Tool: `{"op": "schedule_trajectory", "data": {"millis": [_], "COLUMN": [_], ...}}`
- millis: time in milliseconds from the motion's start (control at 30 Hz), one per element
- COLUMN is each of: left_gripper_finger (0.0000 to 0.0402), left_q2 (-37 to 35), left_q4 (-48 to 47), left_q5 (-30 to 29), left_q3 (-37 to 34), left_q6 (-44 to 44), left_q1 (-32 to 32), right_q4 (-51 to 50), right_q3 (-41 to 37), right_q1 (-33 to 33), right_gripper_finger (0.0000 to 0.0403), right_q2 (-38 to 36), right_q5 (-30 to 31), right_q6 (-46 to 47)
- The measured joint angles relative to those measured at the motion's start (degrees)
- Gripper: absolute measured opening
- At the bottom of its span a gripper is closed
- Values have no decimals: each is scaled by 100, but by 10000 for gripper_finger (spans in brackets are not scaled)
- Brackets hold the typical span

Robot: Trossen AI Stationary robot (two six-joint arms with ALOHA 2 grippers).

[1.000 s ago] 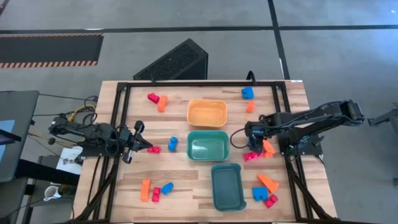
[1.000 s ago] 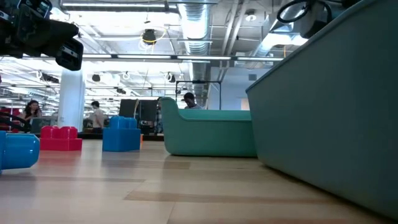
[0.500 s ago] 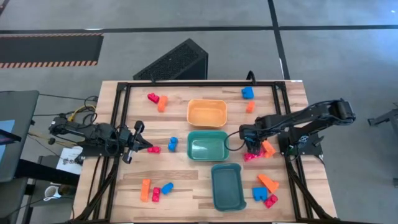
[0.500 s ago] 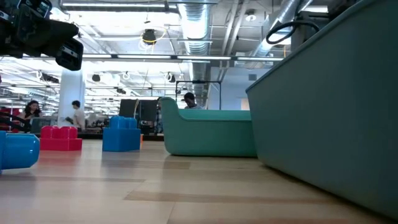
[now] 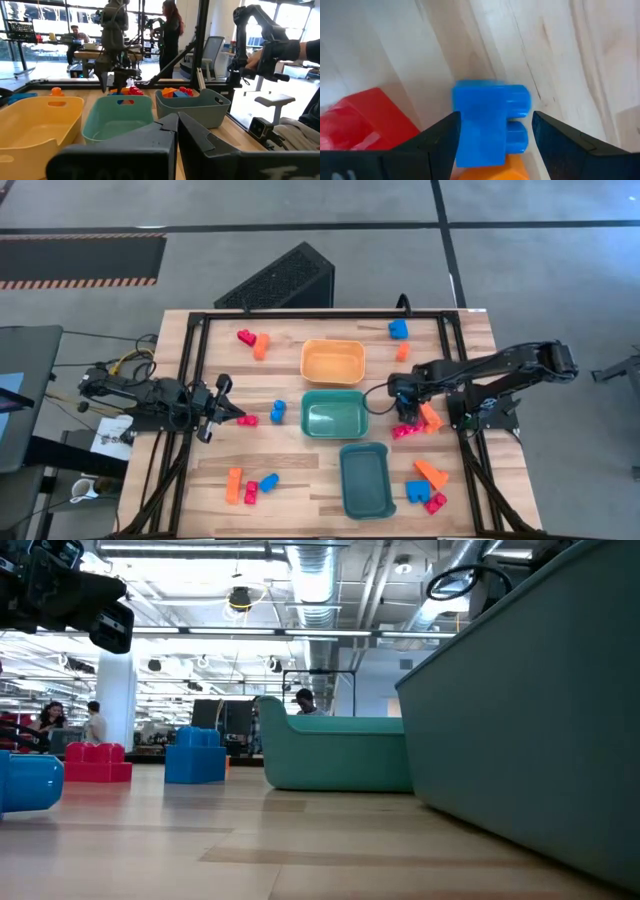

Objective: Sort & place blocks by color
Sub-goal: Put the blue game piece into the blue bin

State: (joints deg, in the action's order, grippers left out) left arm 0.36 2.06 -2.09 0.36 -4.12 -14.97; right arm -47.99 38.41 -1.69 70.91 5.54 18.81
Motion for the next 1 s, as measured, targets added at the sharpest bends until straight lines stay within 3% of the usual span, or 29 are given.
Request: {"op": "schedule_trajectory", "data": {"millis": [267,767,1000], "left_gripper_finger": [0,0,0], "left_q2": [0,0,0], "left_q4": [-1,-1,-1], "left_q5": [0,0,0], "left_q3": [0,0,0], "left_q6": [0,0,0], "left_q1": [1,1,-1], "right_q4": [-168,-4,143], "right_q3": [5,44,38], "right_q1": [197,28,-154], "right_gripper_finger": [270,270,270], "right_q2": [-167,961,1127], "right_q5": [-87,-45,79], "right_q6": [171,445,378]}}
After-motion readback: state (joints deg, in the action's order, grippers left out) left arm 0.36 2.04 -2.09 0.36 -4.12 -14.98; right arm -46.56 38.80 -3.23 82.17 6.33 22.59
